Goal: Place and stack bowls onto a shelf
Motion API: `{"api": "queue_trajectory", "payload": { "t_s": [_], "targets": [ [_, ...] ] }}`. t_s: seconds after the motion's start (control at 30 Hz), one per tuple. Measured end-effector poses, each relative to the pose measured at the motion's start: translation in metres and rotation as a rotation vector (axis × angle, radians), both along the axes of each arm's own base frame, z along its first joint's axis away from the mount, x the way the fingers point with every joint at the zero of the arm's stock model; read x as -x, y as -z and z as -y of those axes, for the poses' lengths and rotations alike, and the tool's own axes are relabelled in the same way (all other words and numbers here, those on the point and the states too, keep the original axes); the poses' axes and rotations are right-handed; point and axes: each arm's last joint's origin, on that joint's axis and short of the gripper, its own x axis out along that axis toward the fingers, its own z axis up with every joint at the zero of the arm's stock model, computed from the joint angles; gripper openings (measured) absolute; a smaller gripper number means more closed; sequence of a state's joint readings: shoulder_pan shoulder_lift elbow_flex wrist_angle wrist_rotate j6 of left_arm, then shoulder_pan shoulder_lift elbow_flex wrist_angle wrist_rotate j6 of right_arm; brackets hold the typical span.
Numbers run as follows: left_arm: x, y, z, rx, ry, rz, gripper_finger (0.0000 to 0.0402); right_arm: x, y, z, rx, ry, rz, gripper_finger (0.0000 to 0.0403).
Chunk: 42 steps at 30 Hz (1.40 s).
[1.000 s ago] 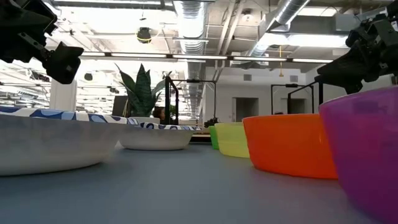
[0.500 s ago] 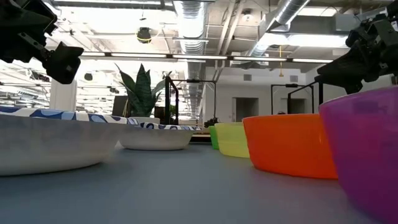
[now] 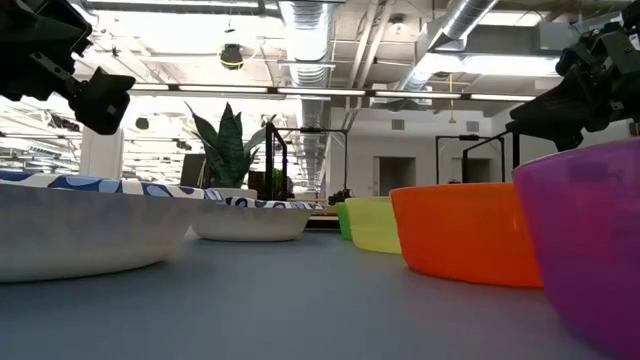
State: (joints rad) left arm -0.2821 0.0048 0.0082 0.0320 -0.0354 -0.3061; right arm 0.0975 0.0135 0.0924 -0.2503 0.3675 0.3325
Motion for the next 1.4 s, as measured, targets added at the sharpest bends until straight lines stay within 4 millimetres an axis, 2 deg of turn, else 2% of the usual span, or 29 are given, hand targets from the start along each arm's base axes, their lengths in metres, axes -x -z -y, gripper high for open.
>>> {"api": "queue_trajectory", "payload": {
  "t_s": [0.27,0.67,0.77,0.93,1.07,1.23,1.4],
  "targets": [
    [0.0,0.0,-0.001,0.055,-0.016,-0.01,0.0274,0.0,0.0,0.0,0.0,0.0,-0.001,0.0173],
    [-0.001,-0.003,-0.006,0.765,-0.141,-0.084,0.0274,0.0,0.0,0.0,-0.001,0.0,0.002,0.0173],
    [-0.001,-0.004,-0.008,0.798,-0.234,-0.047,0.0274,0.0,0.0,0.0,-0.041,0.007,0.016,0.0173],
    [0.001,-0.006,-0.015,0.858,-0.458,0.049,0.0274,0.0,0.0,0.0,-0.203,0.033,0.062,0.0173],
    [0.002,-0.006,-0.019,0.884,-0.588,0.108,0.0274,0.0,0.0,0.001,-0.182,0.036,0.057,0.0173],
    [0.004,-0.007,-0.022,0.907,-0.686,0.155,0.0274,0.0,0.0,0.001,-0.255,0.05,0.077,0.0173],
    [0.005,-0.007,-0.023,0.989,-0.701,0.182,0.0274,-0.001,-0.002,0.0,-0.382,0.059,0.135,0.0173]
  ]
}}
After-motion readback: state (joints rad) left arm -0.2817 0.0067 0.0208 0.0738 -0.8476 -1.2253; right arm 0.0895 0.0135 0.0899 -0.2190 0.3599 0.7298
